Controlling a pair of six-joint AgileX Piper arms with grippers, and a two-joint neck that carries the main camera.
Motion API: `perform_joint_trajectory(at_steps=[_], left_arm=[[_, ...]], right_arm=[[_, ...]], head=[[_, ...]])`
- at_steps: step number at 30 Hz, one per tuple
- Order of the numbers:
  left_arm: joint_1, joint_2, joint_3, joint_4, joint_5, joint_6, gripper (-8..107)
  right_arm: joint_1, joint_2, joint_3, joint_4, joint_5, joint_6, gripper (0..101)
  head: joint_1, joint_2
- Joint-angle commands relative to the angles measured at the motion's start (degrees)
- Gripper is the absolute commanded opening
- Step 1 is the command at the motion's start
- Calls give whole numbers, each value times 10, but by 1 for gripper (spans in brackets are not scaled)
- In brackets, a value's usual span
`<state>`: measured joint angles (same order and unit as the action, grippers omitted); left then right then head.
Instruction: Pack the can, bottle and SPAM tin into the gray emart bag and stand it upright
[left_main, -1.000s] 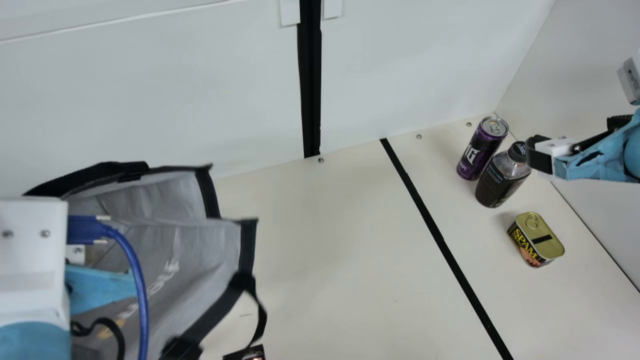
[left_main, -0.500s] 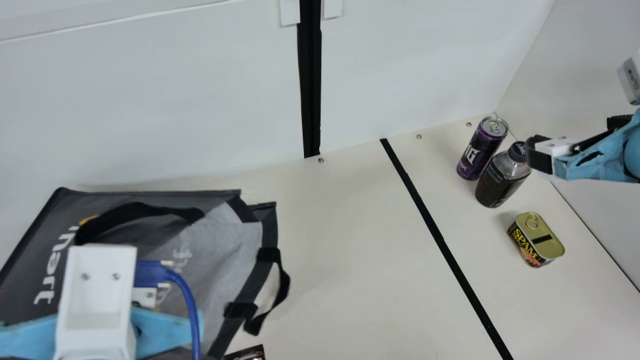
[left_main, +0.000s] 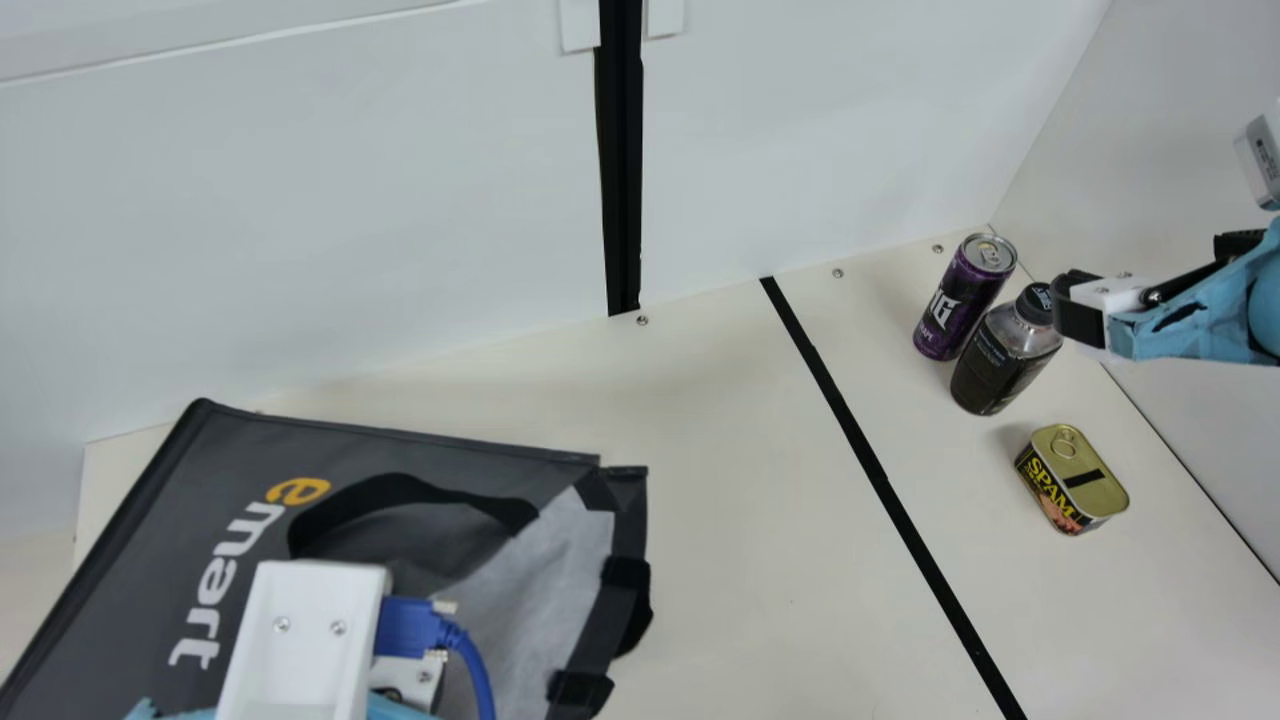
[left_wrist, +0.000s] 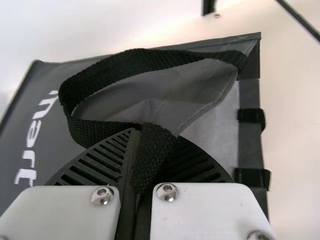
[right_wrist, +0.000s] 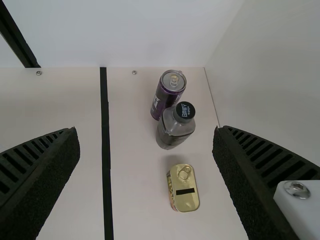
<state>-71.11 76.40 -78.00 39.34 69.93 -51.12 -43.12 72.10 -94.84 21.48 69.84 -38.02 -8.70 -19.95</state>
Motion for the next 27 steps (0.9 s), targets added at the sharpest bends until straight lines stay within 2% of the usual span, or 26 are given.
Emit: perform_joint_trajectory(at_steps=[1, 5, 15, 27], left_arm=[[0, -2, -8, -38, 0, 4, -8], [23, -9, -4, -93, -26, 20, -8], [126, -27, 40, -239, -113, 103, -8], [246, -31, 79, -431, -176, 238, -8]], right_arm=[[0, 0, 0, 0, 0, 0, 95], [0, 0, 0, 0, 0, 0, 95], [0, 0, 0, 0, 0, 0, 95], [0, 0, 0, 0, 0, 0, 95]], head=[[-13, 0], [-13, 0], [-13, 0], [-13, 0]])
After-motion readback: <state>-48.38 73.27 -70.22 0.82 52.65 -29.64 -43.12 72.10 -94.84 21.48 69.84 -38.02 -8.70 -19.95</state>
